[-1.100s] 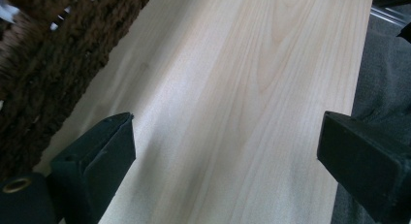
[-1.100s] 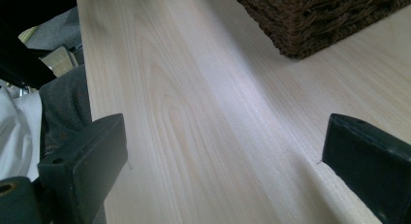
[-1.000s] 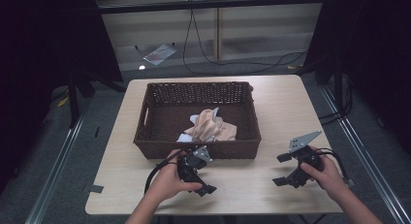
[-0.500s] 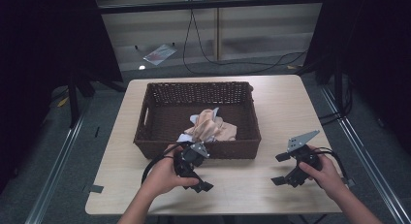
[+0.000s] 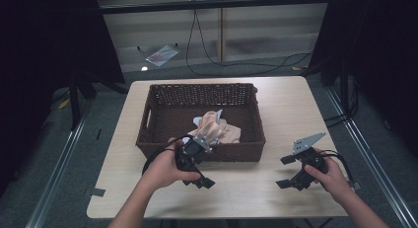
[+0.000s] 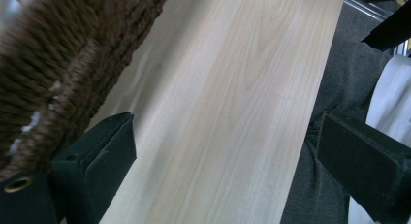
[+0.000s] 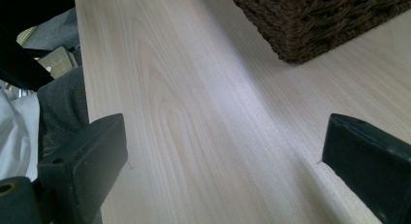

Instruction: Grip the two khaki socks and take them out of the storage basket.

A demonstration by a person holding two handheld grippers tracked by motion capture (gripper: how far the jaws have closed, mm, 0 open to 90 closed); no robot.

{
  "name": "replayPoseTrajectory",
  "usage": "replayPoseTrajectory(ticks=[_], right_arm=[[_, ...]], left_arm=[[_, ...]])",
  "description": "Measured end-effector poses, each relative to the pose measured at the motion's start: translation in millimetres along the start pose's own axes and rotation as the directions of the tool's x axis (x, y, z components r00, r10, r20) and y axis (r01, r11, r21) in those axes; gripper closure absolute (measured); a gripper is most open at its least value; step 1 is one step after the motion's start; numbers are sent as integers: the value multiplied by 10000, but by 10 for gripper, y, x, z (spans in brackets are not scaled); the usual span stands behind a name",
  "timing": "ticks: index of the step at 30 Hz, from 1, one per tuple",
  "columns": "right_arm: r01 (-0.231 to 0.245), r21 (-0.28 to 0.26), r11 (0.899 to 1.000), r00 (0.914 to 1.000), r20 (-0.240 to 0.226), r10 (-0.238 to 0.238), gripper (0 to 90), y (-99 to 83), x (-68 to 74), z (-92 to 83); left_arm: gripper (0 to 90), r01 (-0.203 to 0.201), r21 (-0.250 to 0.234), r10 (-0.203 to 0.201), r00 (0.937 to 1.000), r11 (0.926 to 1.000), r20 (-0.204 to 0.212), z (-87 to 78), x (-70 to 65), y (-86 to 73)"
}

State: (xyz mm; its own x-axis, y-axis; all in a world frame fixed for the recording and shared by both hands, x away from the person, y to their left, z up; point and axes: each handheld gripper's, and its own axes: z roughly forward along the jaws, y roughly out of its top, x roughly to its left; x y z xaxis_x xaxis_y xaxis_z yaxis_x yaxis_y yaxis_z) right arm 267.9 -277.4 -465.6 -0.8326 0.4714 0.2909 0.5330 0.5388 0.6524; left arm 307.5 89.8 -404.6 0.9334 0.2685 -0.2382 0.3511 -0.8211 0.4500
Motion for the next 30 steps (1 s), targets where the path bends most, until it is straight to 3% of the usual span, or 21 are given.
replayPoseTrajectory(ticks=[9, 15, 23, 25, 26, 27, 30], right_arm=[[29, -16, 10000, 10000, -5, -30, 16, 1, 2, -3], [69, 16, 10000, 10000, 39, -69, 16, 3, 2, -8], [54, -1, 10000, 10000, 39, -54, 17, 3, 3, -11], [60, 9, 10000, 10000, 22, -61, 16, 4, 4, -9], [63, 9, 10000, 10000, 26, -63, 16, 4, 4, -8], [75, 12, 10000, 10000, 25, -75, 17, 4, 2, -8], [61, 5, 10000, 10000, 28, -61, 16, 4, 3, -10]], left_arm=[[71, 51, 64, -51, 10000, 10000, 69, -156, 21, 100], [72, 274, -250, -275, 9996, 9993, -21, -308, 80, 196], [74, 569, -604, -584, 9980, 9966, -243, -467, 202, 368], [76, 563, -557, -579, 9979, 9969, -292, -492, 269, 410], [77, 829, -774, -860, 9956, 9935, -368, -489, 285, 426], [81, 693, -669, -722, 9965, 9954, -426, -498, 321, 437], [89, 974, -716, -1015, 9933, 9927, -558, -506, 429, 482]])
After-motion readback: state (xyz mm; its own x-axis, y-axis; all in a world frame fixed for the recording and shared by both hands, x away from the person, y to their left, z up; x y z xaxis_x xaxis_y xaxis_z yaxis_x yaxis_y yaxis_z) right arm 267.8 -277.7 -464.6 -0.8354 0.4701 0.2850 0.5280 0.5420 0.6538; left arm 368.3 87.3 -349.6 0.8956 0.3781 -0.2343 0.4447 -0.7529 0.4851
